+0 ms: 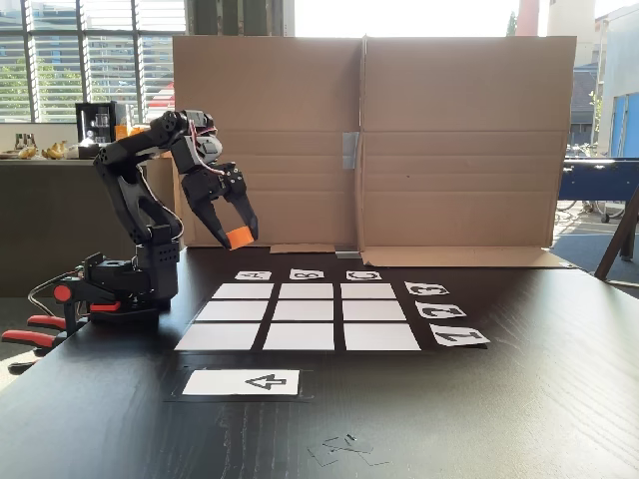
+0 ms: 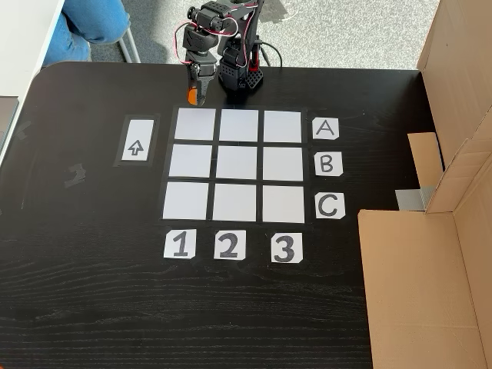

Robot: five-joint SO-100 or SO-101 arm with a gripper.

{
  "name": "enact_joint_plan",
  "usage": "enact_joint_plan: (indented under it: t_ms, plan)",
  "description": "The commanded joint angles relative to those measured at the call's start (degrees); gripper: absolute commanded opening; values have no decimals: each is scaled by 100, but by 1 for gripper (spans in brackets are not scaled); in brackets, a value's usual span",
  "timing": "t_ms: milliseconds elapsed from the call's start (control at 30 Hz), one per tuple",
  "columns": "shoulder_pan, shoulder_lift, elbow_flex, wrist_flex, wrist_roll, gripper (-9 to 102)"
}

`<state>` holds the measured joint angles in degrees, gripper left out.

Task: Pick up the round, orange token and place it in the grid on square A2.

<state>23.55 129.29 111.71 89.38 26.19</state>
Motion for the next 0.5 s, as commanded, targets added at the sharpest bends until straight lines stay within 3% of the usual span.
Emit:
enact_joint_plan:
  t_ms: [0, 267, 467]
  plan:
    - [-360, 334, 352, 26, -44, -1]
    - [-1538, 492, 1731, -79, -35, -1]
    - [-1705, 396, 1793, -167, -79, -1]
